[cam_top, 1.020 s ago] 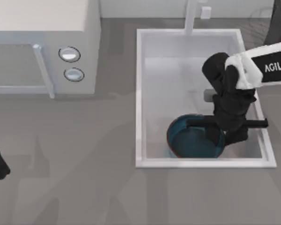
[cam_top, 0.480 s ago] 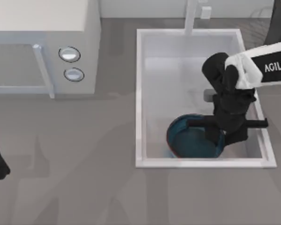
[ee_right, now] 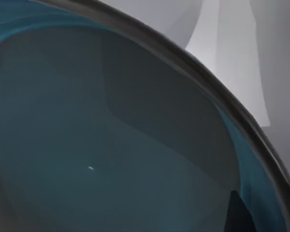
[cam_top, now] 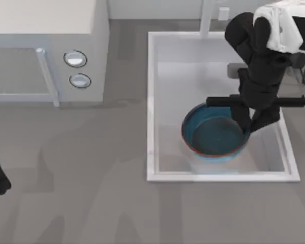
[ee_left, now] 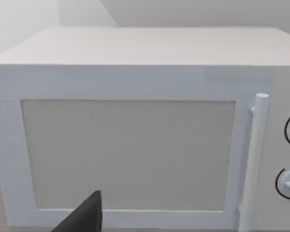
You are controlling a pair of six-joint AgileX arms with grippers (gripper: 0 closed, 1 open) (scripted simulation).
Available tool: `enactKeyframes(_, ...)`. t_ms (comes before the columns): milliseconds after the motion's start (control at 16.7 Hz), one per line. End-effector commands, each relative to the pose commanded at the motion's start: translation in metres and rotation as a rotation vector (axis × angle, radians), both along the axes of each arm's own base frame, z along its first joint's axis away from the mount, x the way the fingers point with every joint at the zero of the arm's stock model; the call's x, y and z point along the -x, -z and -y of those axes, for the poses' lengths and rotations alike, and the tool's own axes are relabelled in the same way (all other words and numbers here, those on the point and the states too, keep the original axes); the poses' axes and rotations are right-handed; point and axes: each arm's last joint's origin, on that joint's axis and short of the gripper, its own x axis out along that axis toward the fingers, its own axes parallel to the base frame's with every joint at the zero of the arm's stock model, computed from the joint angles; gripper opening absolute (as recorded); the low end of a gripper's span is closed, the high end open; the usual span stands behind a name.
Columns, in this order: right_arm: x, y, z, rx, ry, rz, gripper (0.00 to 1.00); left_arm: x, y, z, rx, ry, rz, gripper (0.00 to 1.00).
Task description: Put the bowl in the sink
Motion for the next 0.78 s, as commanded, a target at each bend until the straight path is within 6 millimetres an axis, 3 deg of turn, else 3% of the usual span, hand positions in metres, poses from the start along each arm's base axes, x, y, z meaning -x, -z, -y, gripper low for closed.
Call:
enactKeyframes(240,0.006,-0.050,0.002,-0.010,-0.002,0.025,0.00,0.000,0.000,0.000,0.000,0.000,0.000,1.00)
enactKeyframes(780,0.006,-0.049,-0.006,-0.006,-0.045,0.115,0.00,0.000,0.000,0.000,0.000,0.000,0.000,1.00)
